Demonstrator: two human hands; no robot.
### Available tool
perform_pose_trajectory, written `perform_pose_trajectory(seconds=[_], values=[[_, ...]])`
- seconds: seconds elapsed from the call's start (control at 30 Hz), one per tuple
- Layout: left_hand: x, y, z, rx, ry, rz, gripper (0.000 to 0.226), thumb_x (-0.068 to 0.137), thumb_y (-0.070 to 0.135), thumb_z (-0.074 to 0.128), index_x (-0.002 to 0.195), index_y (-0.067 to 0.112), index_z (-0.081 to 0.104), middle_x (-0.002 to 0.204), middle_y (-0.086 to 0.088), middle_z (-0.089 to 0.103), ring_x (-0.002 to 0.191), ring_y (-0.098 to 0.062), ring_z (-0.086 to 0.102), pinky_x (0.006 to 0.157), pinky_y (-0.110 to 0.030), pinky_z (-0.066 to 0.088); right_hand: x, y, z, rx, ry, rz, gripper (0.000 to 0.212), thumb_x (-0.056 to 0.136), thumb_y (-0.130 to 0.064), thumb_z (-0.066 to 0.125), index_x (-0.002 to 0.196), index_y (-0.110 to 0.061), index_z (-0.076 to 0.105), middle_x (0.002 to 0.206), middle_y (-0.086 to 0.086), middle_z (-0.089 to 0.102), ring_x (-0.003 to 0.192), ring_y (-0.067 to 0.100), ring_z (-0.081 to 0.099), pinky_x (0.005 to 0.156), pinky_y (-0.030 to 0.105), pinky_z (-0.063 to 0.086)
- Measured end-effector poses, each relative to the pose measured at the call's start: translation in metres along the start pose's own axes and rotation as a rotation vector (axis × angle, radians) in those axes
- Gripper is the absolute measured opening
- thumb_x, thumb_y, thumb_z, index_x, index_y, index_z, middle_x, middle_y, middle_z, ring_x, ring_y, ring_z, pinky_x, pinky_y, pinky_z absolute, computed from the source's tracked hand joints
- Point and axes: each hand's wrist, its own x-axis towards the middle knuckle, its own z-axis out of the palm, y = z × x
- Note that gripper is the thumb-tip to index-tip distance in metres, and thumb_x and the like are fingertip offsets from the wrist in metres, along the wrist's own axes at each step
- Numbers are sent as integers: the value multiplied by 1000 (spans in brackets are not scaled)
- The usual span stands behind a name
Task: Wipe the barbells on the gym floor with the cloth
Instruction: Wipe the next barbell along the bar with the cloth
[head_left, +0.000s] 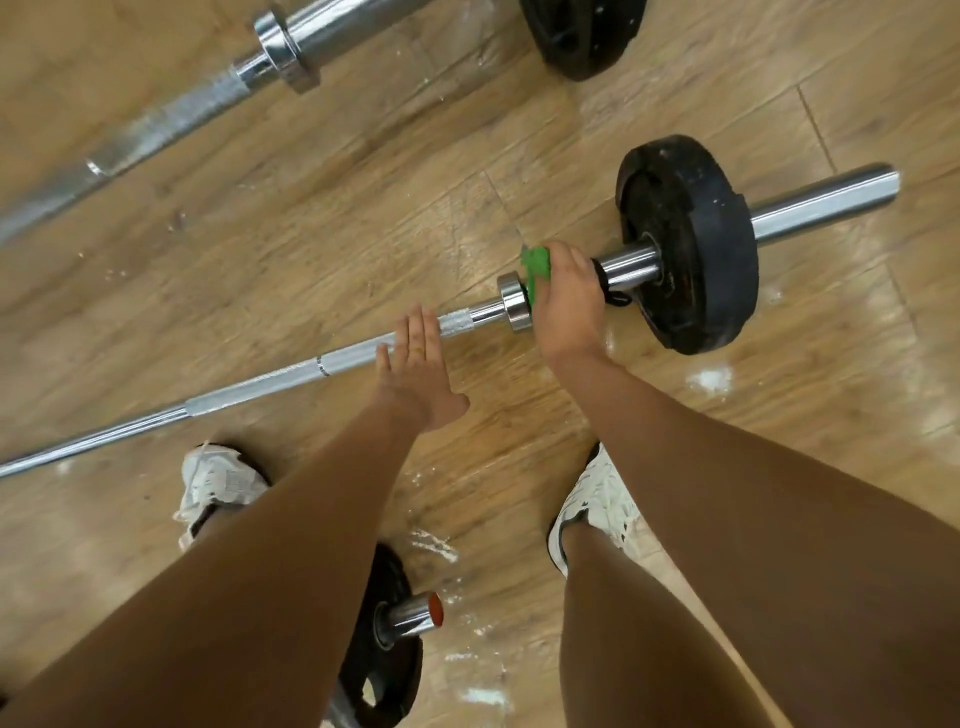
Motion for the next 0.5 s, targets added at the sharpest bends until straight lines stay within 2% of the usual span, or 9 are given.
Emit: perform_pose_trajectory(seconds=[0.1, 0.23, 0.4, 0.5], values=[[2, -10, 17, 45, 120, 69, 117, 88, 51, 58, 152, 7, -29, 162, -9, -33, 152, -26, -24, 123, -50, -3, -15, -12, 10, 134, -8, -97, 35, 95, 0, 55, 130, -4, 59, 125, 13, 62, 115, 30, 57, 99, 39, 46], [6, -30, 31, 8, 213, 208, 112, 87, 42, 55, 153, 10, -30, 160, -5, -37, 151, -23, -28, 123, -52, -8, -35, -10, 31, -48, 30, -318, 38, 85, 1, 64, 123, -2, 63, 122, 15, 65, 119, 32, 55, 109, 41, 38], [6, -71, 23, -69, 197, 485, 108, 89, 34, 61, 158, 14, -20, 164, 0, -30, 152, -17, -24, 124, -49, -6, -30, -5, 47, -265, 61, -209, 44, 84, -12, 68, 128, -10, 61, 139, 14, 53, 131, 34, 45, 113, 46, 35], [3, -120, 16, 44, 181, 549, 105, 91, 30, 59, 158, 13, -20, 163, -1, -30, 153, -18, -20, 124, -48, -2, -28, -19, 53, -342, 91, -86, 48, 81, -5, 71, 128, -9, 62, 138, 16, 55, 131, 38, 46, 114, 46, 32]])
